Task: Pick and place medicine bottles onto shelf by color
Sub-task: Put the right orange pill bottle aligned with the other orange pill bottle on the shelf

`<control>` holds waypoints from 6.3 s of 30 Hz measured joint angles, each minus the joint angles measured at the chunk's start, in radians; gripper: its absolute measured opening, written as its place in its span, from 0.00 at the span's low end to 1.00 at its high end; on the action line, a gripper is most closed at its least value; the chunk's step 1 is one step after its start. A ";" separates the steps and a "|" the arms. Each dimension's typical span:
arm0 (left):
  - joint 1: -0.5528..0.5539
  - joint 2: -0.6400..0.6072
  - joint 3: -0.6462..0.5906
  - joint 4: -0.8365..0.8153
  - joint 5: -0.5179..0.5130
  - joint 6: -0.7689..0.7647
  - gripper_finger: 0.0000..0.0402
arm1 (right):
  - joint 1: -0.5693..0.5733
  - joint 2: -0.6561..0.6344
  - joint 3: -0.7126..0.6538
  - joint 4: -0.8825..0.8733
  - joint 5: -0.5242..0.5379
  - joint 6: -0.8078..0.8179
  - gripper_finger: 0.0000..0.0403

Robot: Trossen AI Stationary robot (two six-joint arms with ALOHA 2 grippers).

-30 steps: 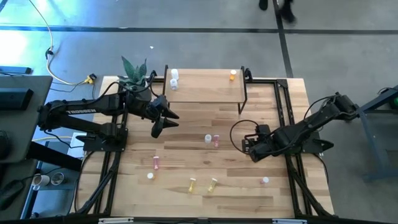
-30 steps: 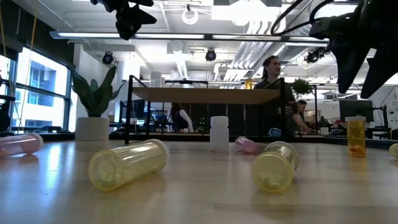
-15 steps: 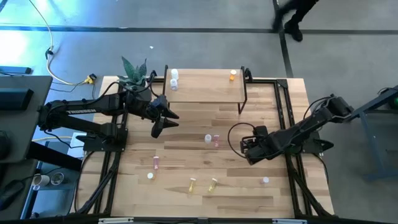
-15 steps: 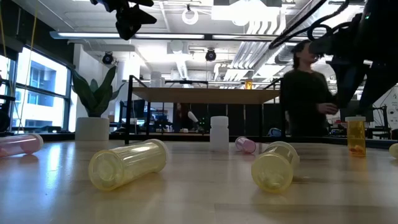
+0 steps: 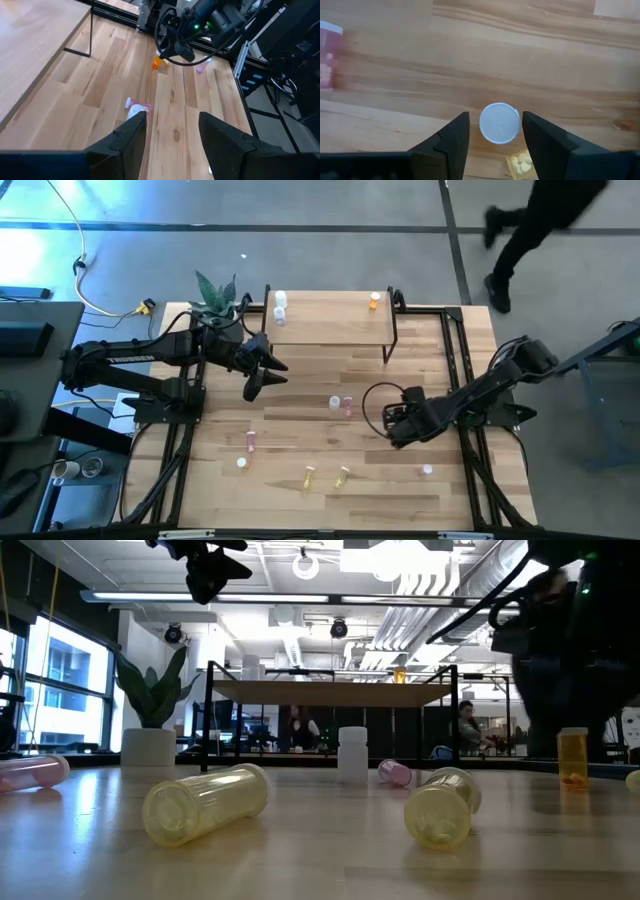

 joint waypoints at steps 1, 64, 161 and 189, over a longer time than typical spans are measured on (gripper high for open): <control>0.000 0.000 0.000 0.000 0.000 0.000 0.43 | 0.000 0.006 0.000 0.002 -0.001 0.001 0.43; 0.133 0.000 0.000 0.040 -0.006 0.000 0.43 | -0.206 0.020 0.432 -0.217 -0.029 -0.417 0.29; 0.165 0.000 0.001 0.042 -0.187 -0.072 0.43 | -1.041 0.078 0.614 0.045 -0.311 -1.968 0.29; 0.165 0.000 0.001 0.041 -0.187 -0.071 0.43 | -1.041 0.081 0.614 0.061 -0.267 -1.975 0.38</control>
